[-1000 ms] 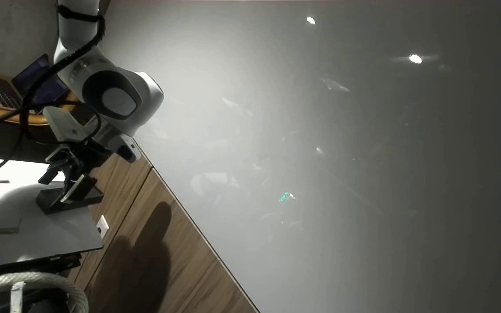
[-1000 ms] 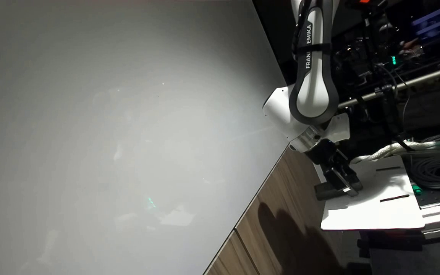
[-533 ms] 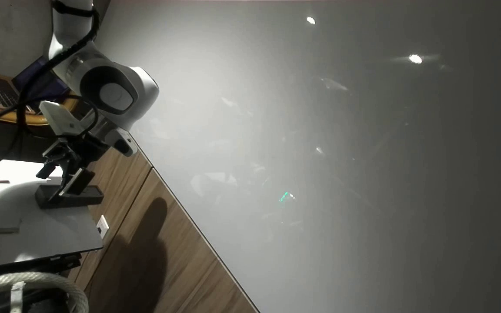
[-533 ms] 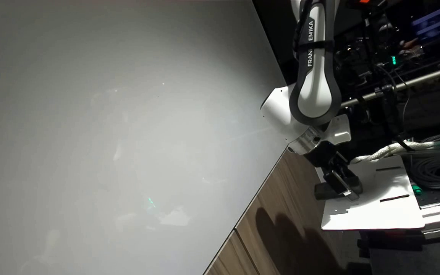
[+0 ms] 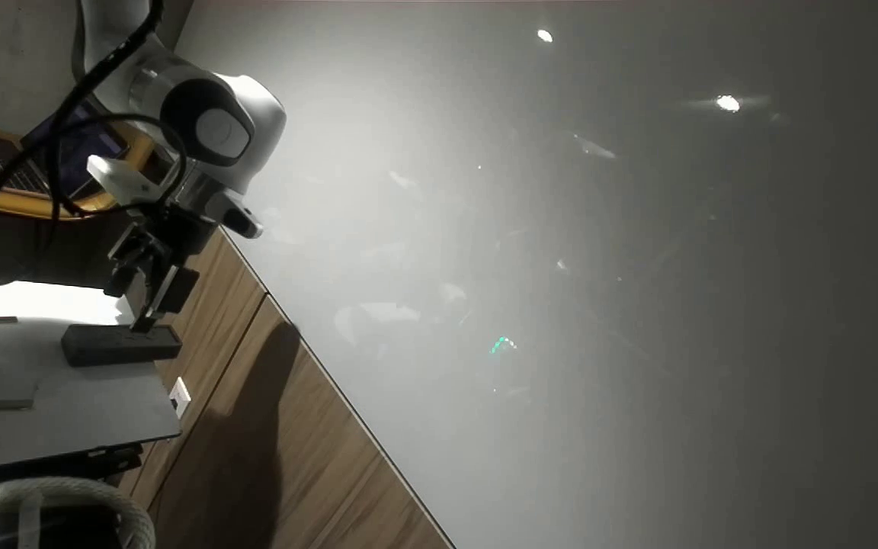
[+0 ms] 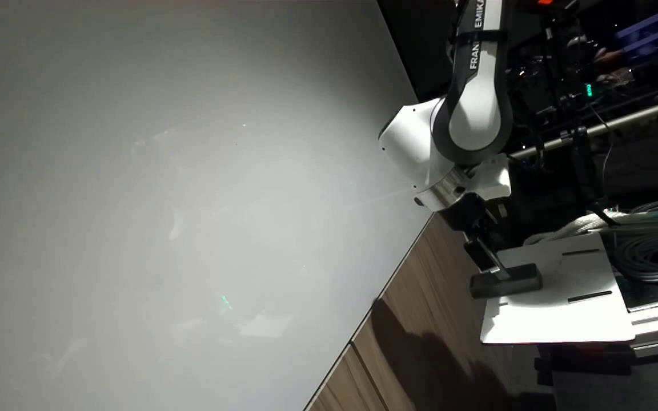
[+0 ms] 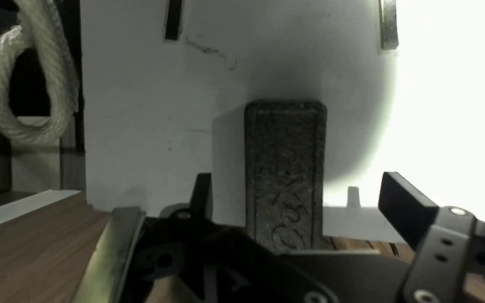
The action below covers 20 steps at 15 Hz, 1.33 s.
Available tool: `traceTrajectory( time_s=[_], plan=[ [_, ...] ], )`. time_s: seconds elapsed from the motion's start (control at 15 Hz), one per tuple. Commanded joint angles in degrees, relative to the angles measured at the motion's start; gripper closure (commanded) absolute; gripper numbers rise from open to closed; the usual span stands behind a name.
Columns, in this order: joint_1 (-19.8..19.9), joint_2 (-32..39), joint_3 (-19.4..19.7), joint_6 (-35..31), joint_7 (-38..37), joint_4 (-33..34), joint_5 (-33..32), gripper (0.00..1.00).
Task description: Use the eraser to wipe the writings on the whiteboard
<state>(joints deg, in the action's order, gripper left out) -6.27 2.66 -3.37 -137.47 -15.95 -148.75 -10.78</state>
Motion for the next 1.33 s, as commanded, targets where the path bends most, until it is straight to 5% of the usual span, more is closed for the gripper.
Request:
traceTrajectory(
  time_s=[0.0, 0.6, 0.67, 0.87, 1.27],
  plan=[
    [-1.17, -11.75, -2.23, 2.46, -1.68, -3.56, 0.95, 0.00],
    [-3.25, -35.70, -4.04, 1.18, 3.99, -12.31, 11.04, 0.00],
    [-1.47, -28.57, -4.84, 0.63, 2.47, -8.44, 9.50, 0.00],
    [-2.18, -34.21, -4.90, 0.97, 3.07, -11.29, 10.01, 0.00],
    [-2.21, -34.73, -4.90, 1.00, 3.15, -11.53, 10.02, 0.00]
  ],
)
